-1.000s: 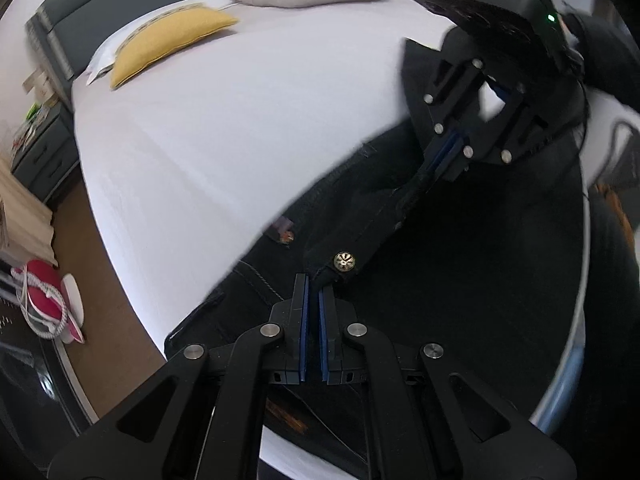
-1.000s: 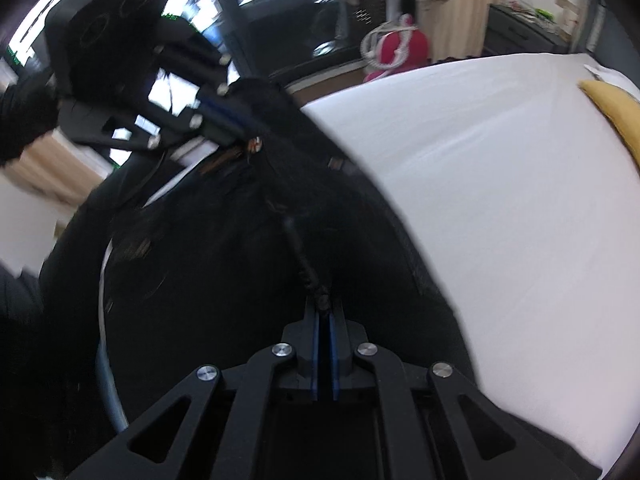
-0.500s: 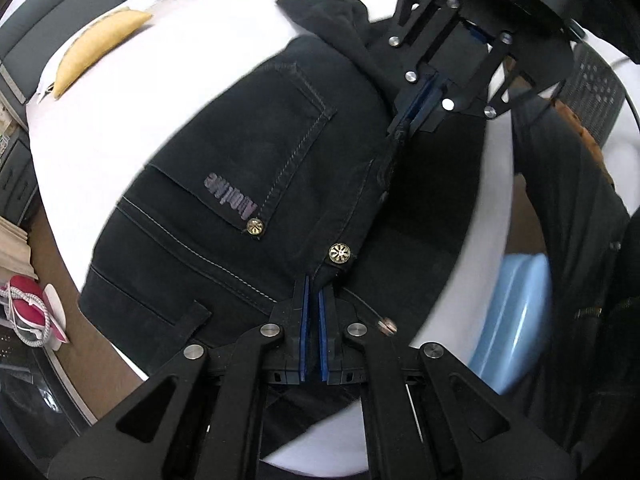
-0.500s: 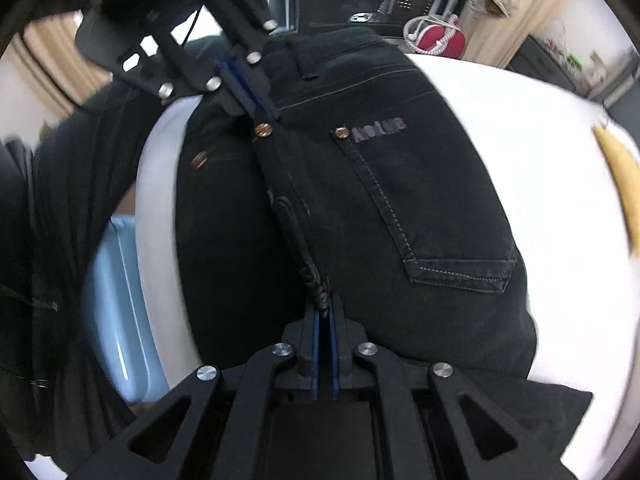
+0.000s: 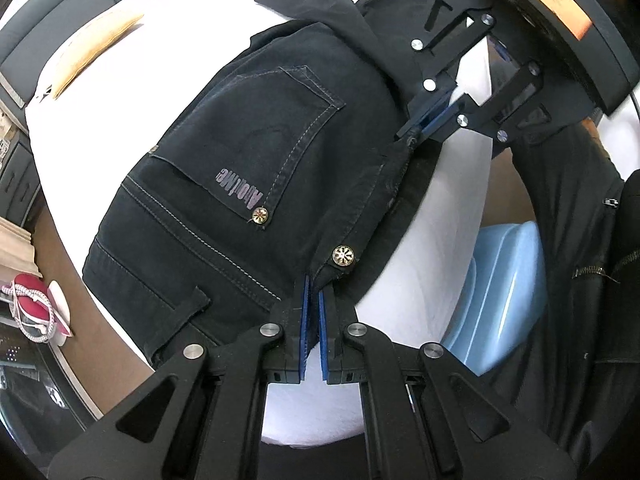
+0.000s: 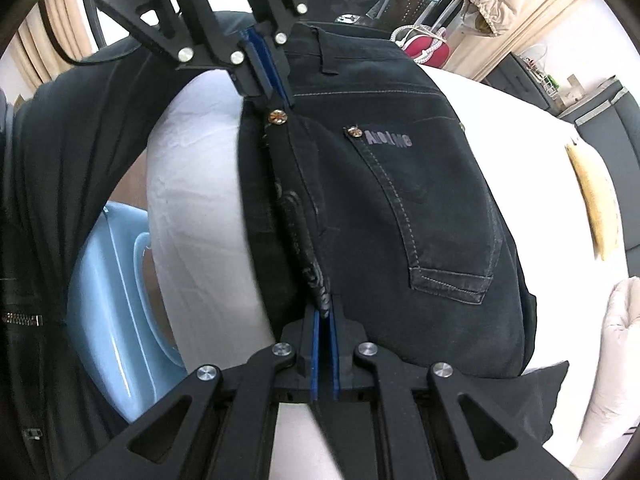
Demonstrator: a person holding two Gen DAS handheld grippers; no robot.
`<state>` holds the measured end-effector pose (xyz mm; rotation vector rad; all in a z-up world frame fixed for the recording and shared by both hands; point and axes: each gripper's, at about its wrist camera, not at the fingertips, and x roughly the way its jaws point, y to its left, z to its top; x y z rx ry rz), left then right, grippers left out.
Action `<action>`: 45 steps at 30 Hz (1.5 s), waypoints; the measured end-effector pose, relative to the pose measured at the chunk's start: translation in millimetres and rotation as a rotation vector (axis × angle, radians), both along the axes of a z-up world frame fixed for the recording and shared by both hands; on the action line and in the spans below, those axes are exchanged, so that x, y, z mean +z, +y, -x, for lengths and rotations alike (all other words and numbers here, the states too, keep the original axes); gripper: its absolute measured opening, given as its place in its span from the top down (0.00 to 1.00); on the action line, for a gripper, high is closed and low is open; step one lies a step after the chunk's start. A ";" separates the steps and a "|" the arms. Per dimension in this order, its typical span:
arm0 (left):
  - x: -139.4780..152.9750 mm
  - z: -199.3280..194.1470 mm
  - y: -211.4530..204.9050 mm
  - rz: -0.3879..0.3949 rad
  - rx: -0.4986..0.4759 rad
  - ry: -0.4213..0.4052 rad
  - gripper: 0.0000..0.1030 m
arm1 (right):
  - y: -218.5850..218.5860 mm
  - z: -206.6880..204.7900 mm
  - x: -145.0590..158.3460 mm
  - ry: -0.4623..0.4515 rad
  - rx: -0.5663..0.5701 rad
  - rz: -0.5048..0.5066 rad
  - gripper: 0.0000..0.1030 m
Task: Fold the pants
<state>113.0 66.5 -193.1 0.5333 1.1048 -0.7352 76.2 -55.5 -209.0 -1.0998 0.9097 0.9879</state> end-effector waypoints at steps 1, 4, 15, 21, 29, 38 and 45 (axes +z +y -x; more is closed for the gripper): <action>-1.4 -1.8 -0.3 0.004 0.005 0.004 0.97 | 2.0 2.9 -2.2 -0.006 0.001 0.005 0.94; -1.2 -2.5 2.3 0.016 0.014 0.005 0.97 | 5.8 0.0 -4.7 -0.015 -0.013 0.005 0.94; -17.3 16.5 14.1 0.028 0.055 0.023 0.94 | 9.8 3.9 -16.3 0.003 -0.056 -0.011 0.94; 5.6 23.9 32.2 0.091 0.089 0.054 0.88 | 5.3 -0.9 -18.8 0.025 -0.100 -0.055 0.92; 44.2 7.4 34.3 0.232 0.212 0.031 0.88 | 14.3 9.4 -25.1 -0.041 -0.123 -0.025 0.91; -25.8 -28.9 -21.1 0.247 0.377 0.094 0.88 | 14.6 12.5 -26.7 -0.039 -0.250 -0.082 0.90; -31.8 -45.5 -9.6 0.345 0.447 0.175 0.88 | 3.8 10.4 -25.8 -0.019 -0.376 -0.176 0.85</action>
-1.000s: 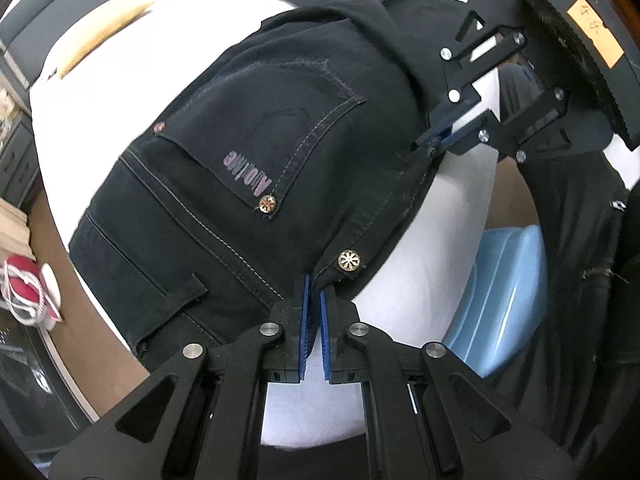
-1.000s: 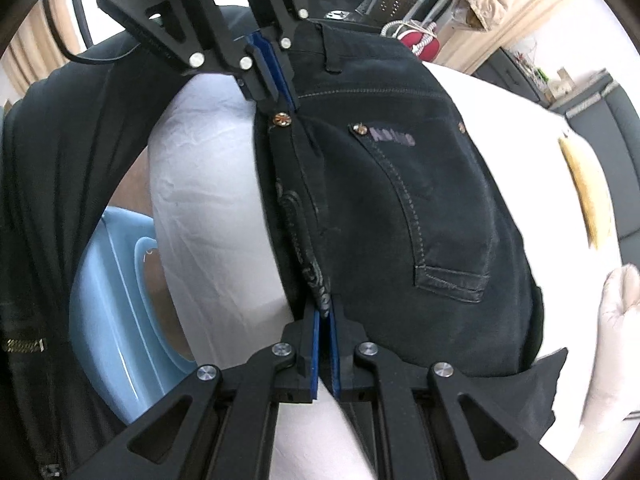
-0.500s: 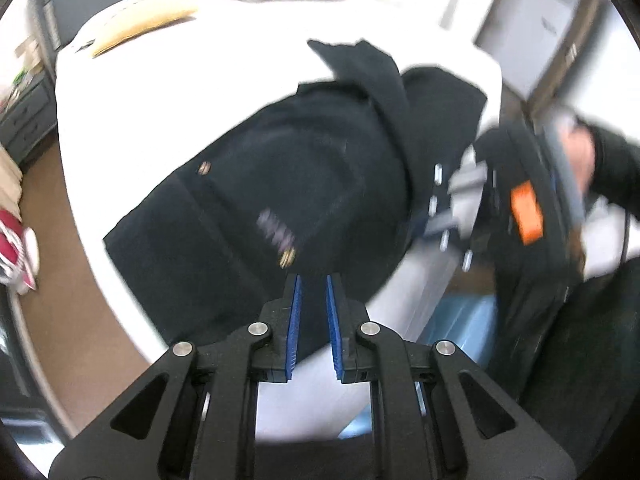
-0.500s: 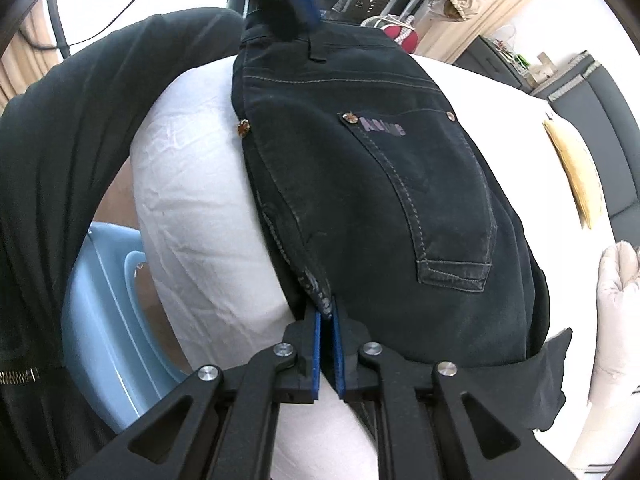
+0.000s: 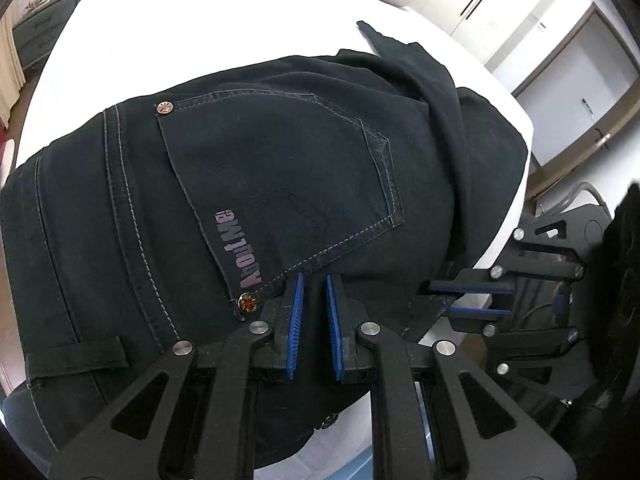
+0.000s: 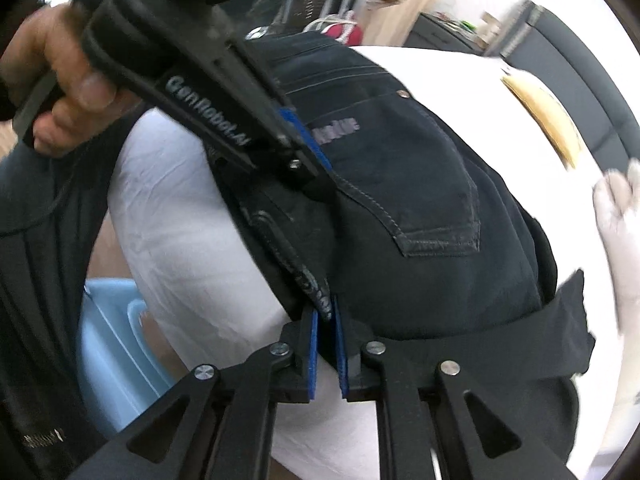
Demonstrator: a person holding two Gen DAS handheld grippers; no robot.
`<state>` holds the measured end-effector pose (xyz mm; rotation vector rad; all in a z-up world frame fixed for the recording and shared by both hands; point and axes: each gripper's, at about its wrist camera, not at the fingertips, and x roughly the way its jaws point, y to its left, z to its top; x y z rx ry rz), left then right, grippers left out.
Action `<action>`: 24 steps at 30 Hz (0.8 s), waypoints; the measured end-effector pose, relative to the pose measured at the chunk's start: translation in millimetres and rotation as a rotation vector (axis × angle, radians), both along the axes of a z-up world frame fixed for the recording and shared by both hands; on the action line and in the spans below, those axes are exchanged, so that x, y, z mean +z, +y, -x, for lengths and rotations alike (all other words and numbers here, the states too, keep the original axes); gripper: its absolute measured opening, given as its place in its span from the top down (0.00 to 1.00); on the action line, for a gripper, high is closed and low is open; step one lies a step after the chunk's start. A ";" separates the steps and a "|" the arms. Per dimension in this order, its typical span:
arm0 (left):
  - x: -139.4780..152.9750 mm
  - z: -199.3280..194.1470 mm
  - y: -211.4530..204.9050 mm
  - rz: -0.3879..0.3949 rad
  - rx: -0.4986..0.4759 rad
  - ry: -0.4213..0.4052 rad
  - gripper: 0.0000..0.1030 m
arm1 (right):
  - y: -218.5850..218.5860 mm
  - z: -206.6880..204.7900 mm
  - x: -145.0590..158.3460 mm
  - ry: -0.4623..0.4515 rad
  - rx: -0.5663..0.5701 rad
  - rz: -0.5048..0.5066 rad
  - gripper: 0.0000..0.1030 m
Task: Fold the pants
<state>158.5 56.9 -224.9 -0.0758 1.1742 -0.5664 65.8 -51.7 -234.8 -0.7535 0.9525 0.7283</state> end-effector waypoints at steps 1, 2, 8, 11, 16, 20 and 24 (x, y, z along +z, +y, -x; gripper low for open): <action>1.4 -1.3 -3.0 -0.010 0.001 -0.002 0.88 | -5.2 -1.2 1.3 0.013 -0.020 -0.027 0.81; 0.7 -0.4 -3.6 -0.017 0.003 -0.002 0.88 | -12.6 -1.7 5.5 0.055 -0.047 -0.074 0.60; 32.2 -5.8 -23.9 -0.051 0.020 -0.087 0.88 | -63.3 -3.6 45.1 0.192 -0.163 -0.309 0.24; 32.2 -27.7 -35.6 -0.029 0.044 -0.081 0.88 | -110.5 -45.6 72.9 0.177 -0.363 -0.406 0.26; -12.6 -63.4 -38.5 -0.018 0.122 0.048 0.88 | -182.8 -150.6 106.8 0.045 -0.685 -0.408 0.32; -15.2 -71.1 -39.2 -0.007 0.117 0.072 0.88 | -216.6 -252.6 101.3 0.049 -0.946 -0.374 0.34; -20.3 -72.4 -37.1 -0.011 0.115 0.084 0.88 | -217.3 -327.5 63.9 0.062 -1.057 -0.248 0.39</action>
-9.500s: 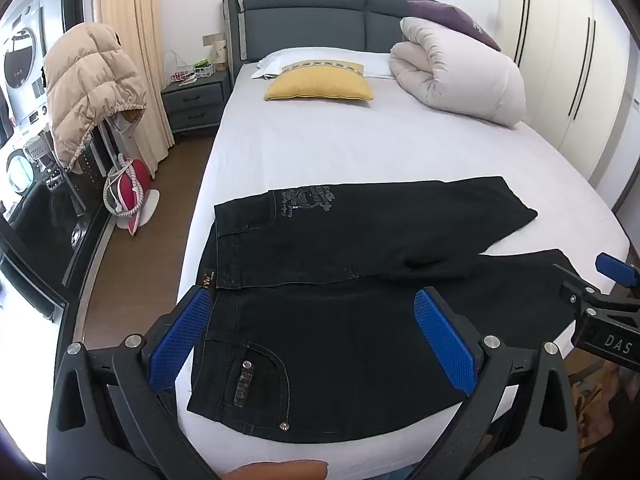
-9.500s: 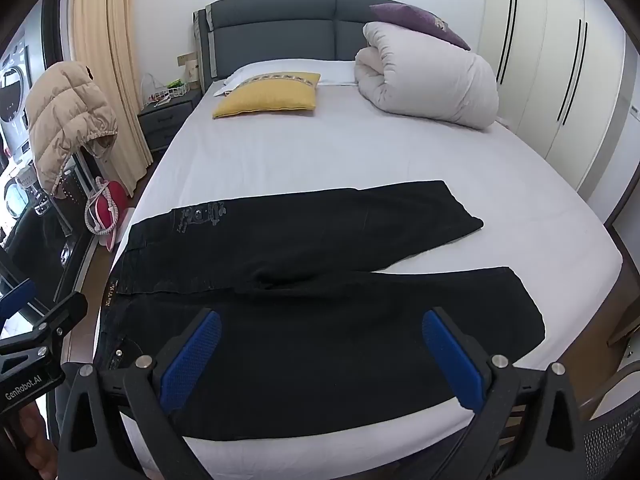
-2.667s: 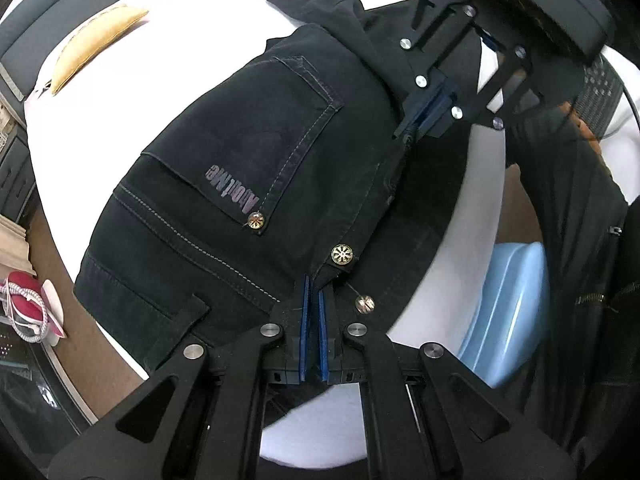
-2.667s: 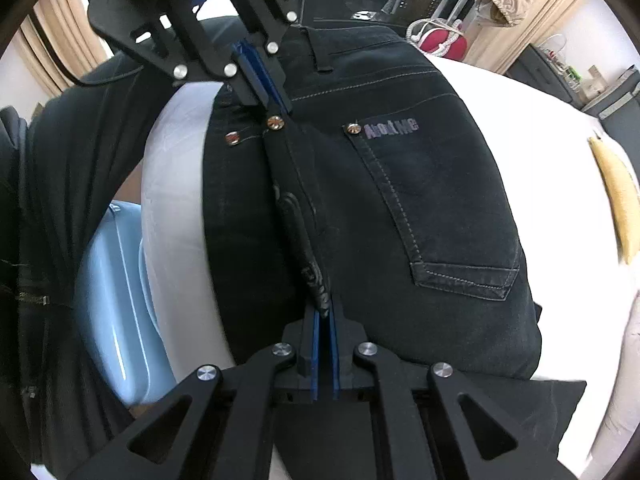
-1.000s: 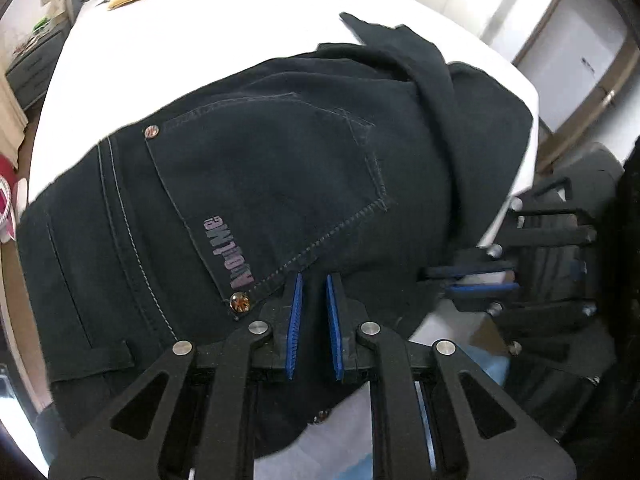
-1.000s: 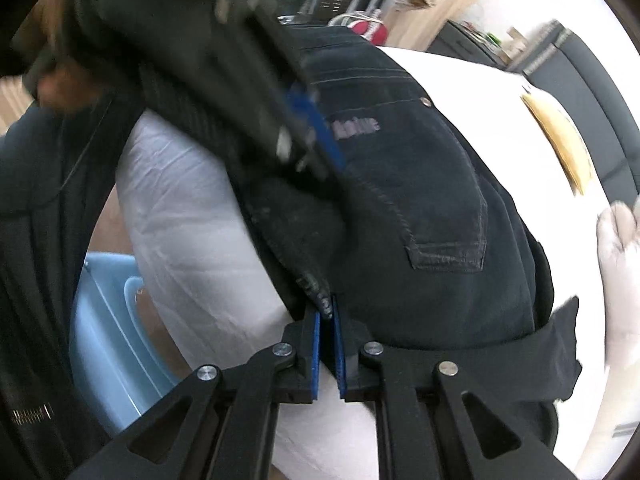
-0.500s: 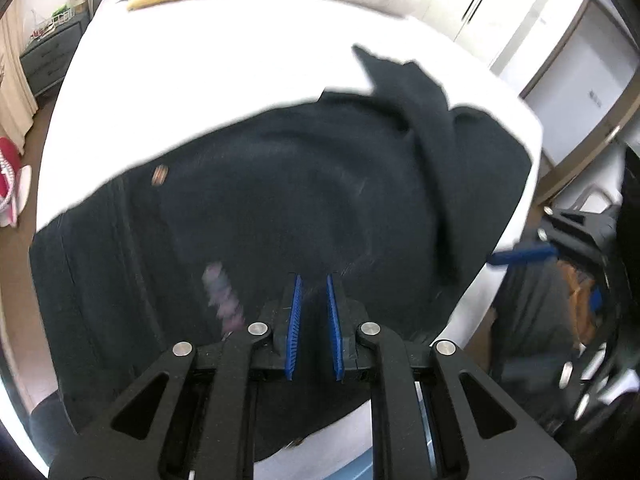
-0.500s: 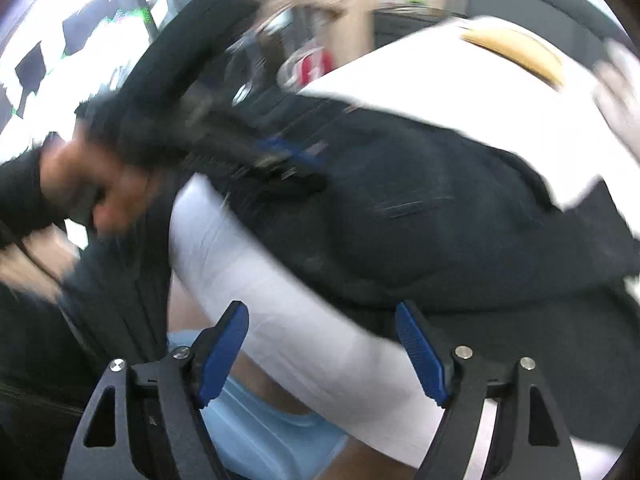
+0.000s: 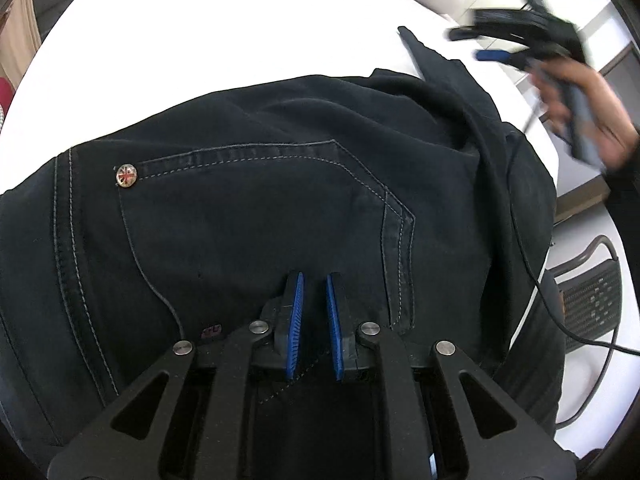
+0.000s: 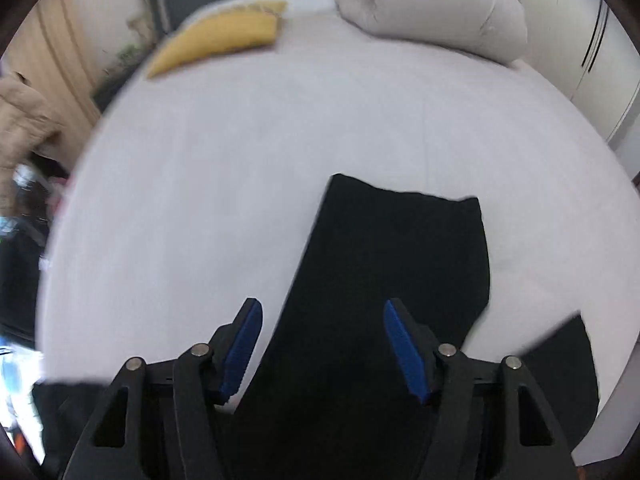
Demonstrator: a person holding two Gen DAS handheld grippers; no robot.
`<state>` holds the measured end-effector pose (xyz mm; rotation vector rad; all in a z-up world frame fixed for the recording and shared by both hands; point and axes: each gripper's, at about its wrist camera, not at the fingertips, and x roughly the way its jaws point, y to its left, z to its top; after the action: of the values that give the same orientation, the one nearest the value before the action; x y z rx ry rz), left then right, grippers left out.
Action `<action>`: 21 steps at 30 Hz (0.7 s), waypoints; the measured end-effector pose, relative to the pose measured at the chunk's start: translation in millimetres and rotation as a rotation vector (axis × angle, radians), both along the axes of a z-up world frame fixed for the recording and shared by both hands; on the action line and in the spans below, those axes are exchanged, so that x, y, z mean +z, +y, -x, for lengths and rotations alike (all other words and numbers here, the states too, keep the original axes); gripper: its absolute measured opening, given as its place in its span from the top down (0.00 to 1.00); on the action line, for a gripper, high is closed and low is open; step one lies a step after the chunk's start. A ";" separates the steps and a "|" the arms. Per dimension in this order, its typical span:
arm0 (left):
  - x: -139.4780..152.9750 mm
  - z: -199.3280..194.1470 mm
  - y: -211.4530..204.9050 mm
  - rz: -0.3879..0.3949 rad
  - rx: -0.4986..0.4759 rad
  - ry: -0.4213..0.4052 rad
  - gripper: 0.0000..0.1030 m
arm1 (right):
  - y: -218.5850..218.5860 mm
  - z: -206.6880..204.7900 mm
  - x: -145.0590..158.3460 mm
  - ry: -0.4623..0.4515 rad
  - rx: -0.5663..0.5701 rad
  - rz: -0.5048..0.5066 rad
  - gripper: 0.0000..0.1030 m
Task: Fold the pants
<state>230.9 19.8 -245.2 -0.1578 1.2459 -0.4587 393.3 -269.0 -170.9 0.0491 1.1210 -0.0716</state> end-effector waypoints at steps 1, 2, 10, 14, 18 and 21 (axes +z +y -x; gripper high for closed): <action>0.7 -2.8 -1.4 -0.006 -0.004 -0.001 0.88 | 0.4 -12.8 -8.9 0.019 -0.013 0.009 0.39; -3.8 0.7 -1.5 -0.012 -0.008 -0.005 0.88 | 0.0 -26.6 -19.6 0.041 -0.033 0.021 0.39; -12.1 7.7 10.8 0.001 -0.010 -0.008 0.88 | -12.0 -76.4 -71.6 0.105 -0.122 0.045 0.41; -12.8 8.4 7.7 -0.007 -0.011 -0.016 0.88 | -30.9 -74.9 -61.9 0.092 -0.158 -0.053 0.93; -11.6 10.9 5.6 -0.015 -0.011 -0.021 0.88 | -75.8 -44.1 -30.9 -0.016 -0.230 -0.176 0.93; -11.7 13.0 4.4 -0.020 -0.010 -0.023 0.88 | -122.6 8.5 4.5 -0.138 -0.294 -0.314 0.94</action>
<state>217.8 24.2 -256.9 -0.1296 1.2285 -0.4554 384.7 -391.6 -166.4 0.4928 0.9722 -0.1512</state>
